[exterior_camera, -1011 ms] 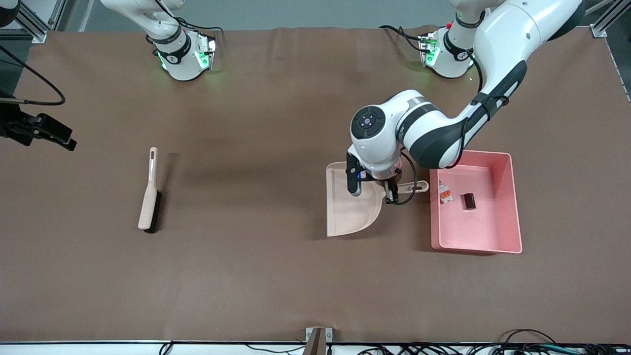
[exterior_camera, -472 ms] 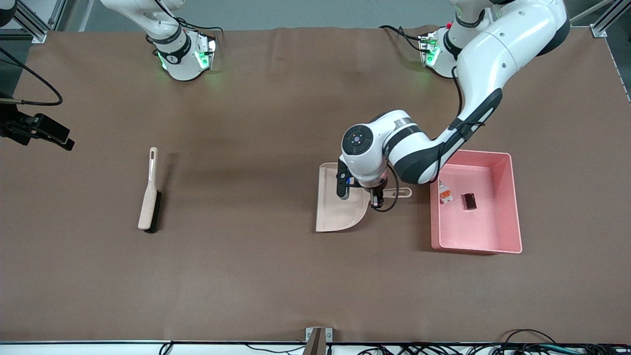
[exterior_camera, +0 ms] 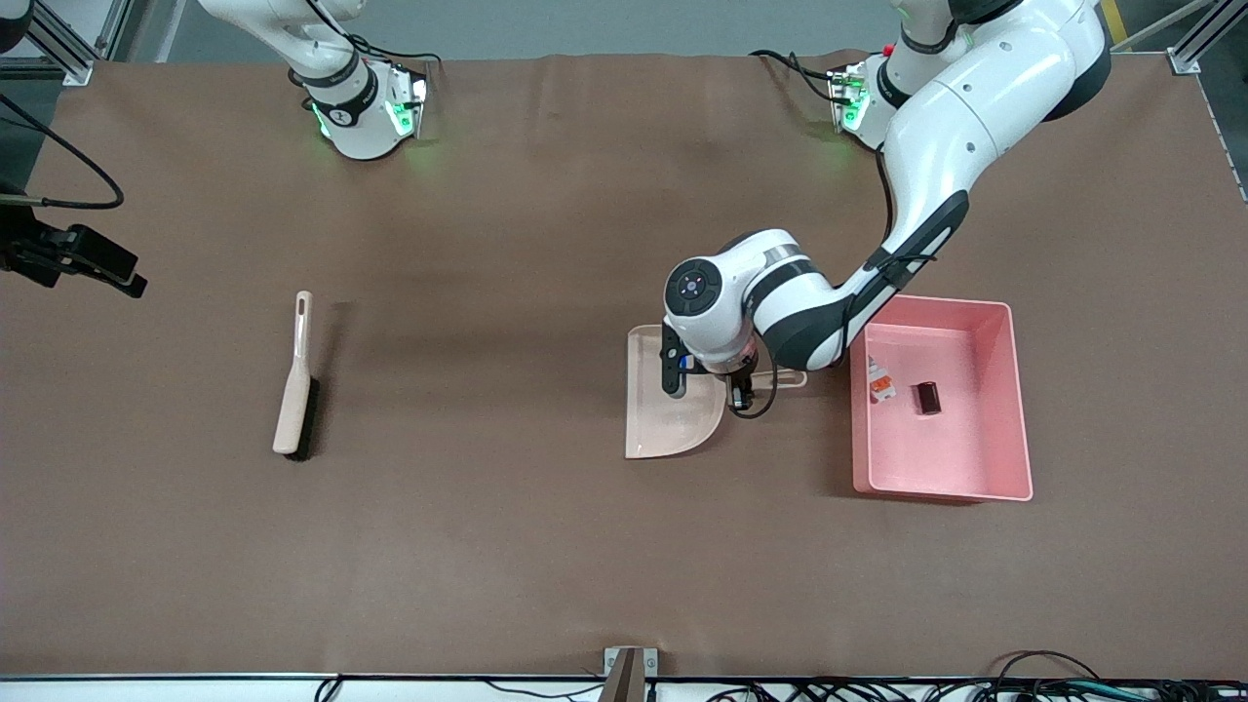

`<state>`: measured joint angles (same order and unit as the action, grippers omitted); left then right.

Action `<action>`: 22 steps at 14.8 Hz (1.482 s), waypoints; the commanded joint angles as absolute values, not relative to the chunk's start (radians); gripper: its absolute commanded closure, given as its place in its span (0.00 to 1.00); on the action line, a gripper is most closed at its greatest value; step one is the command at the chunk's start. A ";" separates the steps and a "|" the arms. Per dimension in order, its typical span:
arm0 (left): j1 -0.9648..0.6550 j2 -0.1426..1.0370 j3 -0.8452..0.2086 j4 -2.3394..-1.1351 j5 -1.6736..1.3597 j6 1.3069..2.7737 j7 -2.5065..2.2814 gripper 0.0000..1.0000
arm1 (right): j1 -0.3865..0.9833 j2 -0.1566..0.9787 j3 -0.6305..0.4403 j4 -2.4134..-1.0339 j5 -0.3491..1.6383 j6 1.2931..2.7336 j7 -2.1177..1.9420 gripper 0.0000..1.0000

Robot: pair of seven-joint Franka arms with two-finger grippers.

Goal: Clean e-waste and dump in bin
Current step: 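Lower the dustpan onto the table beside the bin with the left gripper, then open the left gripper and lift it away from the dustpan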

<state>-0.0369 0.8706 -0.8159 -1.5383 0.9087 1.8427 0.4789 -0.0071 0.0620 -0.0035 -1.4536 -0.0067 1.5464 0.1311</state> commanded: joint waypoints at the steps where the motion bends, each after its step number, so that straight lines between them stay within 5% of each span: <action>1: -0.063 0.882 -0.810 -1.522 0.910 1.845 0.462 0.86 | -0.015 0.046 0.002 -1.468 -0.003 1.546 0.127 0.00; 3: -0.066 0.881 -0.811 -1.525 0.907 1.842 0.364 0.54 | -0.015 0.046 0.002 -1.468 -0.003 1.545 0.127 0.00; 5: -0.068 0.874 -0.811 -1.525 0.907 1.839 0.341 0.01 | -0.015 0.046 0.002 -1.468 -0.003 1.545 0.127 0.00; 13: -0.020 0.749 -0.818 -1.480 0.900 1.818 0.324 0.00 | -0.015 0.046 0.002 -1.468 -0.003 1.545 0.127 0.00; 22: 0.204 0.591 -0.815 -1.325 0.539 1.776 -0.059 0.00 | -0.015 0.046 0.002 -1.468 -0.003 1.545 0.126 0.00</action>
<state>0.1732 0.6372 -0.8190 -1.3236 0.6216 1.7941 0.0353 -0.0071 0.0619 -0.0035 -1.4536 -0.0067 1.5463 0.1311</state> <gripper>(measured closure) 0.000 0.000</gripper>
